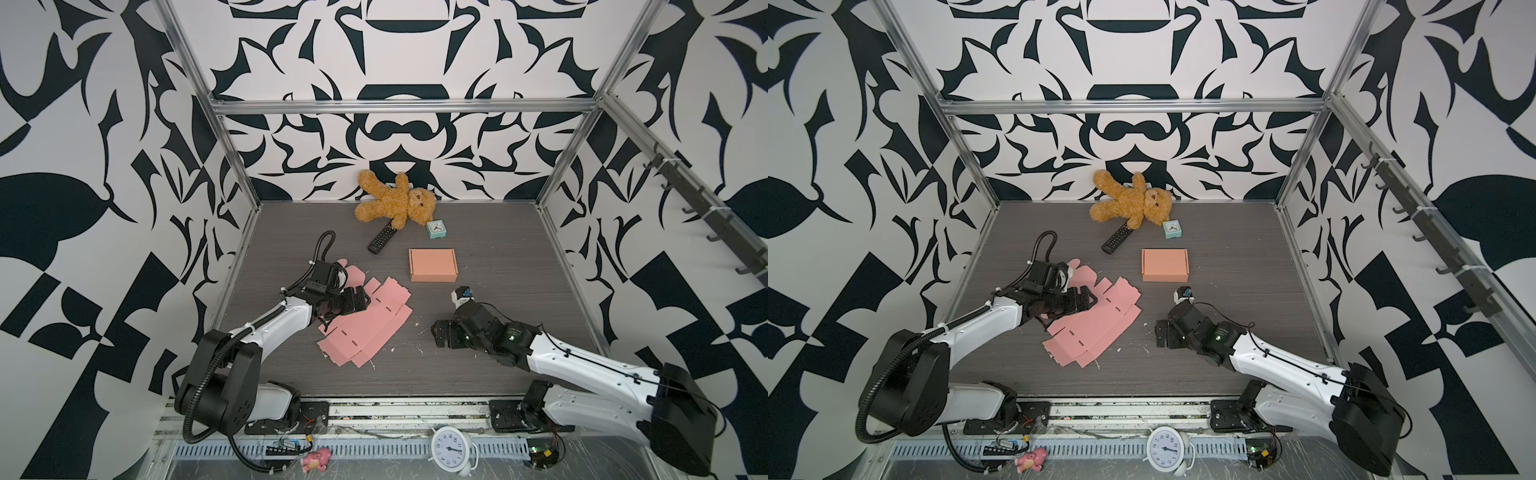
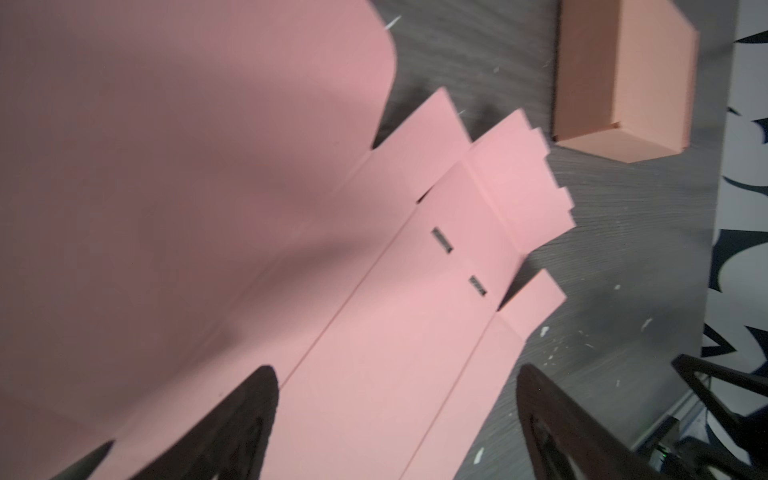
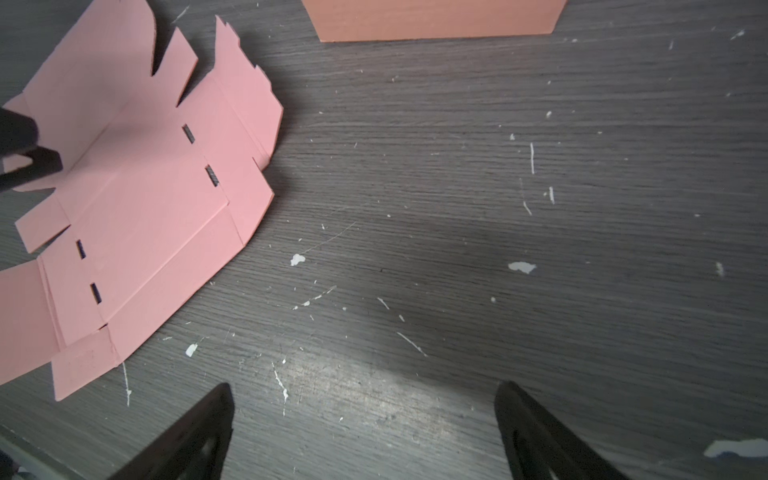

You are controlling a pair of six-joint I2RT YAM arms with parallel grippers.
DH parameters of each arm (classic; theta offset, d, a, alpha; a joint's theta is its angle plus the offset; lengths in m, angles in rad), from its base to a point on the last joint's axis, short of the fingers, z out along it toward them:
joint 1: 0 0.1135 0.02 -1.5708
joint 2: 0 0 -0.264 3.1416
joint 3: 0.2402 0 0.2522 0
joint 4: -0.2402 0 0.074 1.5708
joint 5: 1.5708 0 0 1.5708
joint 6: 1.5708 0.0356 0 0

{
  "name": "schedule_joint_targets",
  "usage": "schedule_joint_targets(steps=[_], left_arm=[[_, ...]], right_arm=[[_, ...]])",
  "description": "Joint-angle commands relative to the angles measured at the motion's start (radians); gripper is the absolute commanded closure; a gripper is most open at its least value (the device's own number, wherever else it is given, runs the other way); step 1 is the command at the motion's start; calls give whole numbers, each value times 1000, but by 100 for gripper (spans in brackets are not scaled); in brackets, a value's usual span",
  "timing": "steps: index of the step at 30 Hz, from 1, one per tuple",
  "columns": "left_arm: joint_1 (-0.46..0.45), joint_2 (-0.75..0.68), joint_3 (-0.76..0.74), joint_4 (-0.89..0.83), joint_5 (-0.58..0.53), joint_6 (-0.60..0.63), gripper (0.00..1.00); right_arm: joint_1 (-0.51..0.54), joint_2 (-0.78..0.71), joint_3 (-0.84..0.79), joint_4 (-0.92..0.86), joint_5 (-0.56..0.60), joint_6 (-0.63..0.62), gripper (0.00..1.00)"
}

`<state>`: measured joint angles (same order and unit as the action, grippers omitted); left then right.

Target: Fold the paper box

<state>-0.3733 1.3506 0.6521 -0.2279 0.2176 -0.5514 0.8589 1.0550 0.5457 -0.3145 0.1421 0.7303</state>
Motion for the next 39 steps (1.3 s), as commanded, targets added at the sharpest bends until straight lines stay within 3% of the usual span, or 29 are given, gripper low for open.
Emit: schedule_joint_targets(steps=[1,10,32,39], left_arm=[[23,-45,-61,-9,-81,-21,8],[28,-134,-117,-38,-173,-45,6],[23,-306,-291,-70,-51,-173,6],[-42,-346,-316,-69,-37,-230,6]], right_arm=[[3,-9,5,15,5,1,1],[2,15,13,26,1,-7,1],[3,40,28,76,-38,-12,0],[2,90,39,126,-73,-11,0]])
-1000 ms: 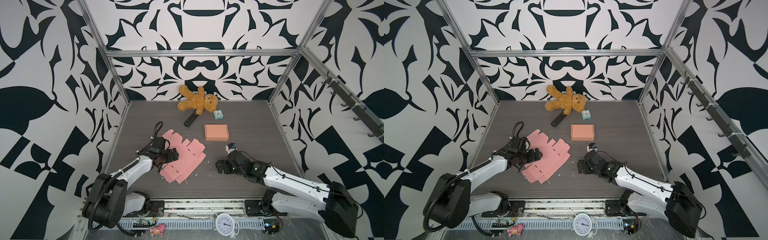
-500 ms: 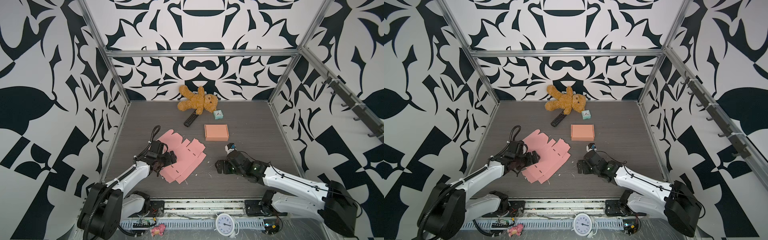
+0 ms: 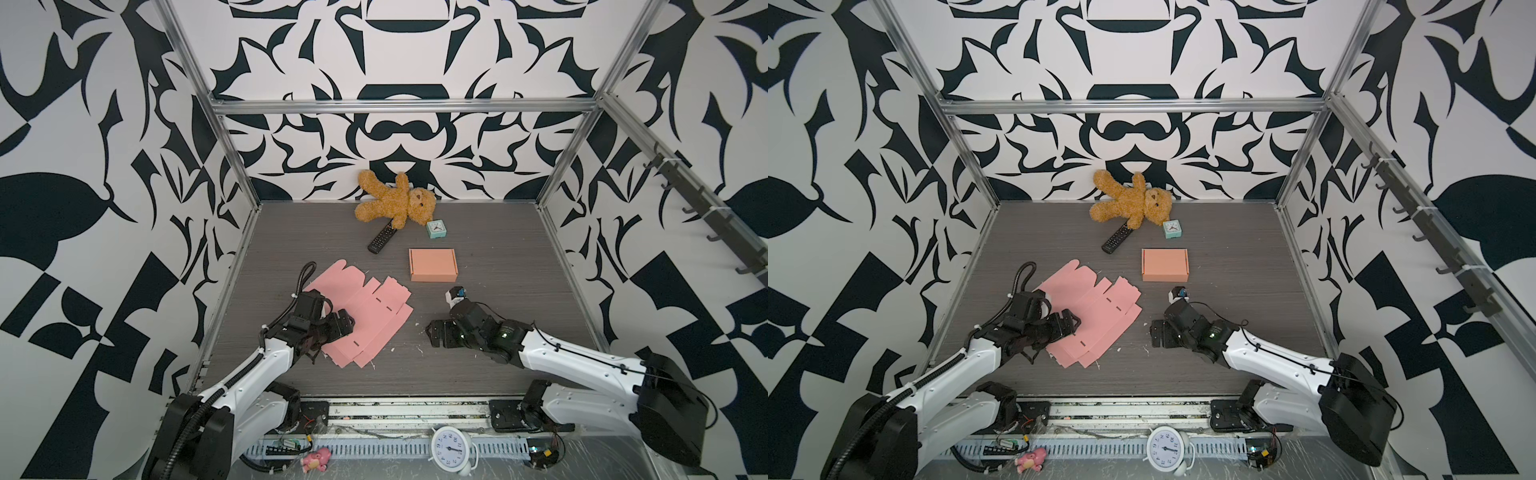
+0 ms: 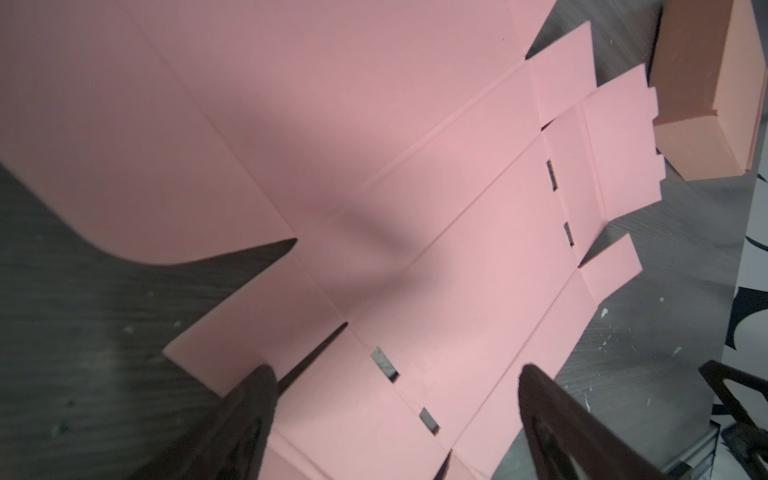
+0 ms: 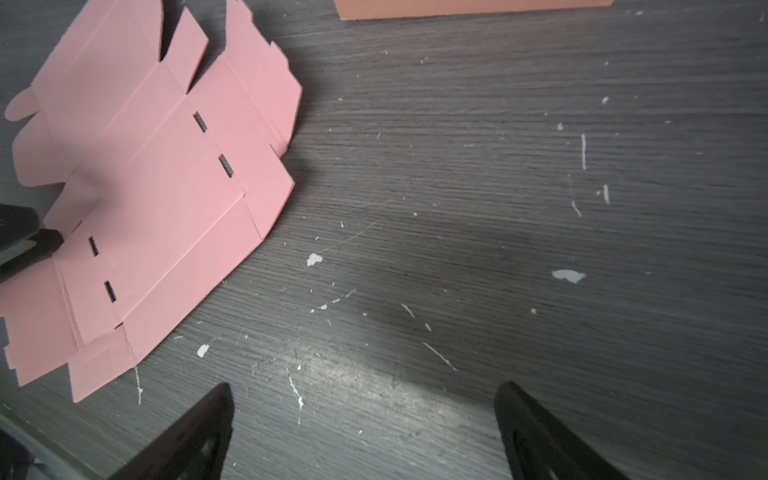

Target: Fold the paper box

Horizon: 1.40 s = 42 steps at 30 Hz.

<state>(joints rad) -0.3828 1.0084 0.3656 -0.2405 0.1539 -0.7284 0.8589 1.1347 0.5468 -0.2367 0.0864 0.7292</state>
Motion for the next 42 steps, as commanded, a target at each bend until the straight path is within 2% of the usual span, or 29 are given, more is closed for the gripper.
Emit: schedule_joint_targets(steps=[1,11,17,24,28,35,42], left_arm=[[-46,-6,-30,-57,26,-63,6],[-278,37,7,-50,-56,-172,6],[-404,73,10,11,-79,-259,6],[-532,165,53,85,-89,-305,7],[-585,223,82,119,-87,-312,7],[-637,326,156,165,-16,-271,7],[-648,315,167,155,77,-225,7]], right_arm=[[3,20,39,57,-22,-7,0],[3,90,39,128,-60,17,1],[2,79,36,133,-42,23,1],[-21,99,31,166,-58,23,2],[-47,104,15,196,-78,31,3],[-99,130,-5,230,-111,38,8],[-130,173,-7,237,-120,32,10]])
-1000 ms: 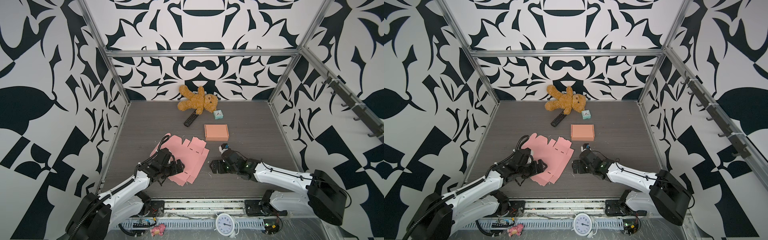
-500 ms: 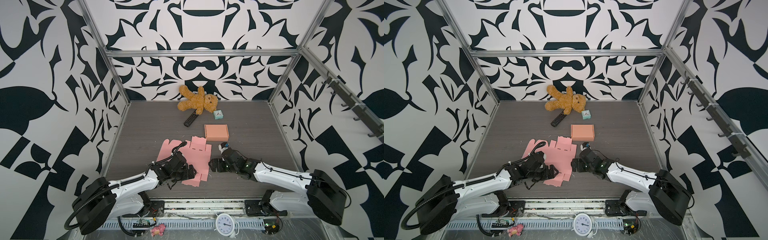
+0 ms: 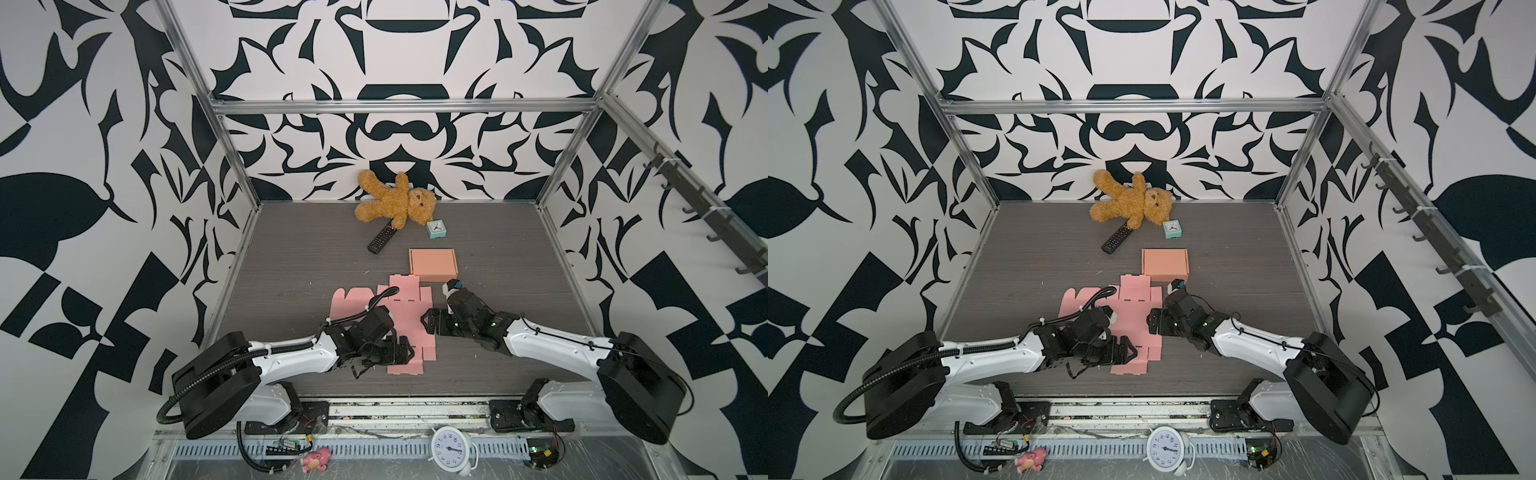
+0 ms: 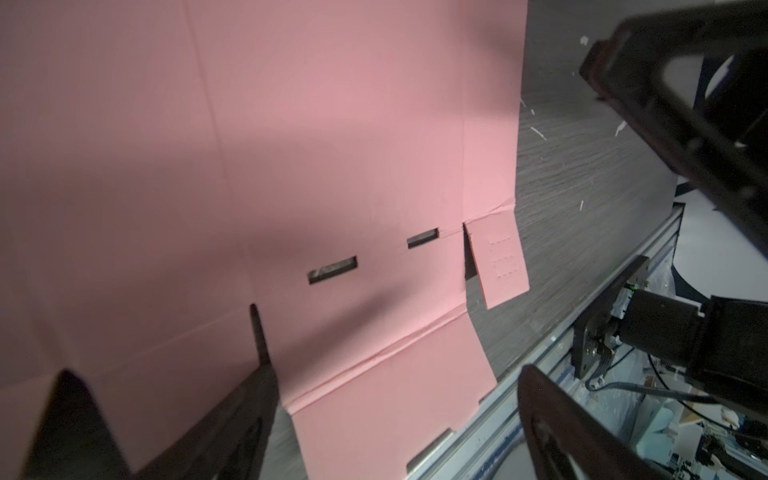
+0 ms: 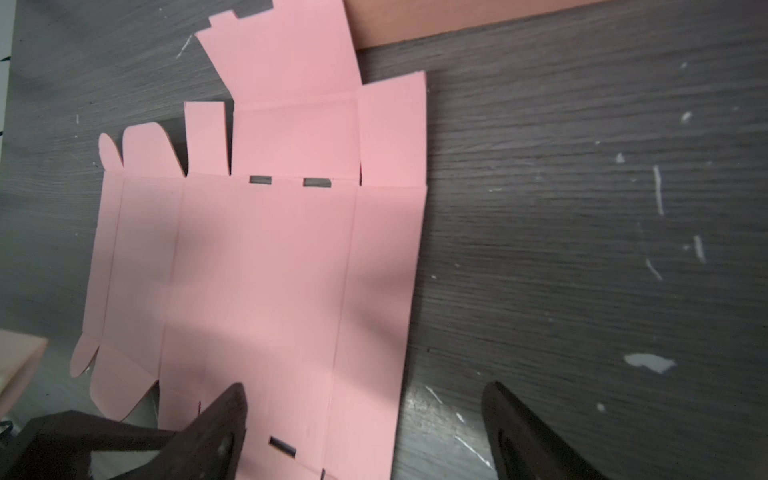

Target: Fold the paper box

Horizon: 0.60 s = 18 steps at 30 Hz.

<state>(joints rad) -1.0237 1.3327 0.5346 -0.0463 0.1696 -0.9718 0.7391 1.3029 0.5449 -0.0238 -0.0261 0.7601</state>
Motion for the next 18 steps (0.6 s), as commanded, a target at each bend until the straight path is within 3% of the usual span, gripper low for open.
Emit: schedule_joint_targets(steps=[1,7,11,14,18], left_arm=[[-7,-22,-2,-50,65,27,7],[-1,-100,74,-207,35,125,7],[35,-111,108,-220,62,170,7],[105,-116,125,-264,72,234,7],[263,-119,112,-255,128,324,7]], right_arm=[[-14,8,-6,24,-7,-1,11],[-34,32,4,14,-1,-16,11],[-43,63,17,13,-9,-21,12],[-43,83,18,19,-14,-21,14],[-43,93,9,32,-19,-8,18]])
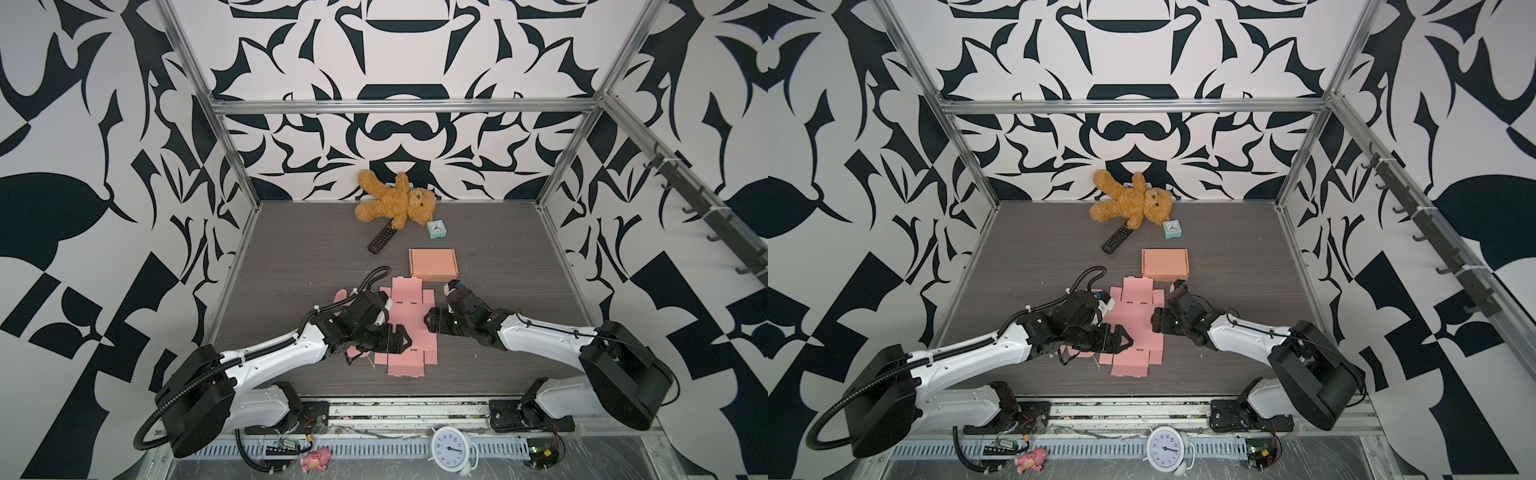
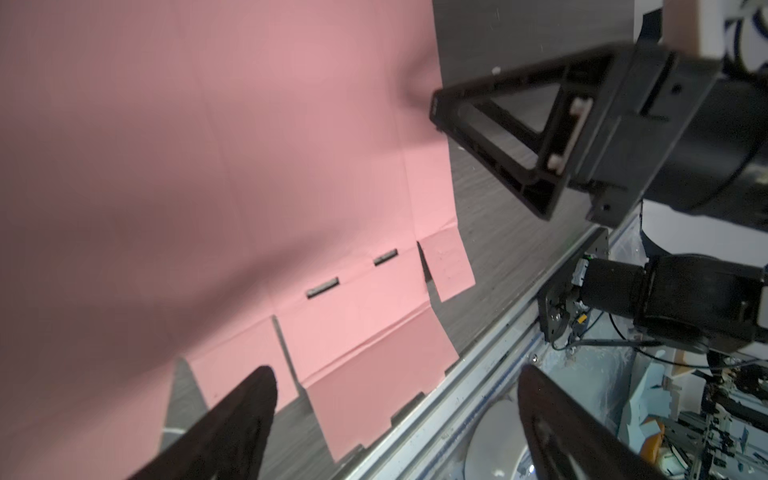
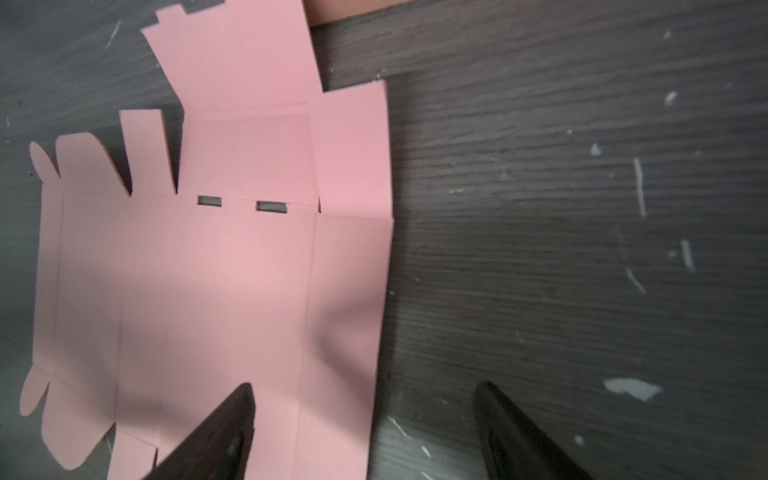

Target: Fold the paper box

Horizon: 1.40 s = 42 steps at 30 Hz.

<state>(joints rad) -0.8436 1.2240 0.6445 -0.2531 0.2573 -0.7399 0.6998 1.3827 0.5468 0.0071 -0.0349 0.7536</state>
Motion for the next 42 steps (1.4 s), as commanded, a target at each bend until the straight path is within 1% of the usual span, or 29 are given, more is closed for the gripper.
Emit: schedule_joint_targets(steps=[1,3,6,10,15,20,26,28,32,36,42], left_arm=[[121,-4,-1,-41,49,108,7],[190,21,3,-26,76,138,7],[225,97,20,-19,100,183,7],[227,172,16,11,121,209,7],[227,219,-24,71,169,191,10],[219,201,-81,99,202,162,11],[175,165,-116,106,197,124,12],[157,162,-120,110,189,111,12],[135,151,-127,126,180,86,12],[125,149,-130,135,175,72,12],[105,155,-126,144,173,62,12]], right_arm=[[-3,16,4,5,-13,1,19],[-3,23,-1,14,-19,11,22],[-4,32,-8,29,-38,30,25],[-3,34,-29,54,-57,59,28],[-3,39,-62,101,-96,100,29],[-4,20,-98,142,-122,140,31],[-4,-33,-124,163,-129,174,37],[-3,-44,-129,165,-132,180,41],[-3,-68,-143,175,-140,195,54],[-3,-95,-152,158,-125,197,65],[-3,-128,-159,135,-101,200,77]])
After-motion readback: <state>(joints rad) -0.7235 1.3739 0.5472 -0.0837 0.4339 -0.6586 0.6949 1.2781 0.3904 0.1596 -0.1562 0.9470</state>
